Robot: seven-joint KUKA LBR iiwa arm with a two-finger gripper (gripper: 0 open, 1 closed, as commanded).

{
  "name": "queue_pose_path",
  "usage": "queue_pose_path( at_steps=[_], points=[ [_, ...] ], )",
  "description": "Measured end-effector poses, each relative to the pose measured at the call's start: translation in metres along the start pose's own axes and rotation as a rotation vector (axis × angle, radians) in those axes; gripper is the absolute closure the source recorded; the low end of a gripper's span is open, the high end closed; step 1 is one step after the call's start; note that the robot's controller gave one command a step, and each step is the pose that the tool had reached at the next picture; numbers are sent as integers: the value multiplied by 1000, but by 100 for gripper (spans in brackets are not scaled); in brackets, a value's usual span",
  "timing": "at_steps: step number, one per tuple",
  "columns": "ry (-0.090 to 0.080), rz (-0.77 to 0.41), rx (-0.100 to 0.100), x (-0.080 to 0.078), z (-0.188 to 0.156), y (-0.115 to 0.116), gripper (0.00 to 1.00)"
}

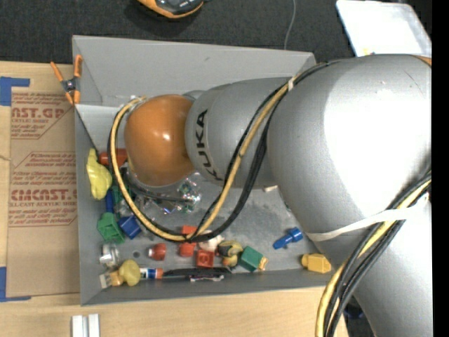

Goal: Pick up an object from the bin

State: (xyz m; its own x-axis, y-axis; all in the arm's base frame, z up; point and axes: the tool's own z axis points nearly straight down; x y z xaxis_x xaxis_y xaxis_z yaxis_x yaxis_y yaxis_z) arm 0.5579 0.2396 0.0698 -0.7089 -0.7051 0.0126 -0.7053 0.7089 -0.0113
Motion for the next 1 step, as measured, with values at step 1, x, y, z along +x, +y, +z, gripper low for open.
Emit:
queue_pose_path(
  at_steps=[1],
  points=[
    [-1,-26,3,-6,0,-1,100]
  ],
)
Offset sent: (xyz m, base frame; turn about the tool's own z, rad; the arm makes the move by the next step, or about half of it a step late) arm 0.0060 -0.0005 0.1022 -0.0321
